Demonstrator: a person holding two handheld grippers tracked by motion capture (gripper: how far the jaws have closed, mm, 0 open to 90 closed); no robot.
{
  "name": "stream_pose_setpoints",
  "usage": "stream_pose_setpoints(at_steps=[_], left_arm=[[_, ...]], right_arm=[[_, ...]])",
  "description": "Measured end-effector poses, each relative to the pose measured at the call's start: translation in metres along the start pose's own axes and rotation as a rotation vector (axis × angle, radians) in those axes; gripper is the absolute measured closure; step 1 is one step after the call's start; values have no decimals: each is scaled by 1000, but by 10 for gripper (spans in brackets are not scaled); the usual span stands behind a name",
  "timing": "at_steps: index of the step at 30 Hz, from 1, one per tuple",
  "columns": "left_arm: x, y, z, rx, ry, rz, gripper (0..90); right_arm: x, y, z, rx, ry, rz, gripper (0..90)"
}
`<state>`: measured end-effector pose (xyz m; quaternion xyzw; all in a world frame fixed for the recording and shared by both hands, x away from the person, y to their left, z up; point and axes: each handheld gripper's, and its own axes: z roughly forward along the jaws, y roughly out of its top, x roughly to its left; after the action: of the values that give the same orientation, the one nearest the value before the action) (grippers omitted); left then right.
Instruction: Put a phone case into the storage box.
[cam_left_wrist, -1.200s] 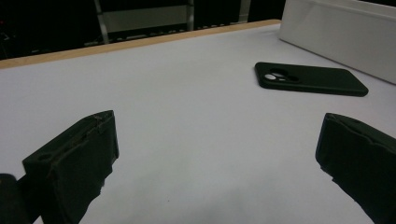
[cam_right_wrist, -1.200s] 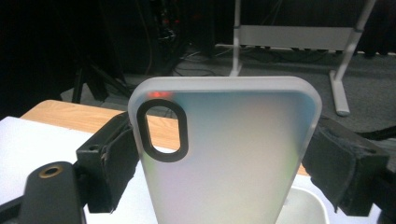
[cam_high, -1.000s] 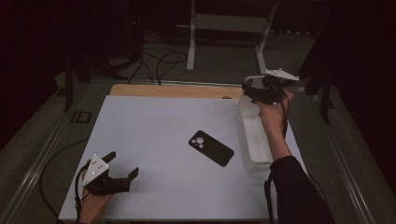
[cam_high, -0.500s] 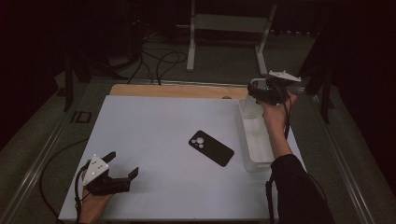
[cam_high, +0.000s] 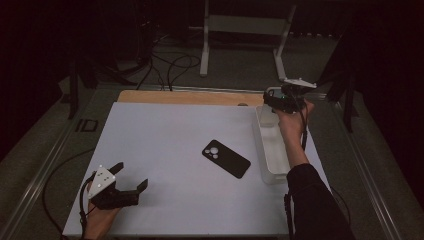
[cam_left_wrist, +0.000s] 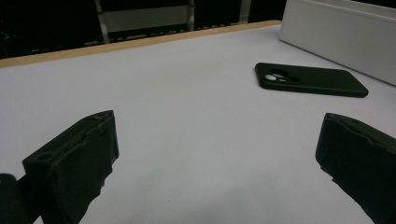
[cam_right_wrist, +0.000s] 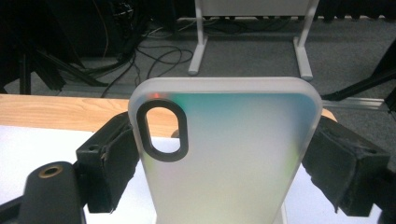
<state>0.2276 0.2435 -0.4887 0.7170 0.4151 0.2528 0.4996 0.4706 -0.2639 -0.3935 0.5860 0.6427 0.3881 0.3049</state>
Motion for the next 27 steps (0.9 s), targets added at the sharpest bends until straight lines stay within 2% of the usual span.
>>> stream_pose_setpoints(at_steps=[3,6,19,27], left_arm=[[0,0,0,0,0,1,1],[0,0,0,0,0,0,1],[1,0,0,1,0,-3,1],[1,0,0,0,-1,-4,1]], right_arm=[[-1,-6,7,31,-11,0,162],[0,-8,9,31,-12,1,162],[0,-19,29,110,-42,1,161],[0,-22,35,132,-49,6,160]])
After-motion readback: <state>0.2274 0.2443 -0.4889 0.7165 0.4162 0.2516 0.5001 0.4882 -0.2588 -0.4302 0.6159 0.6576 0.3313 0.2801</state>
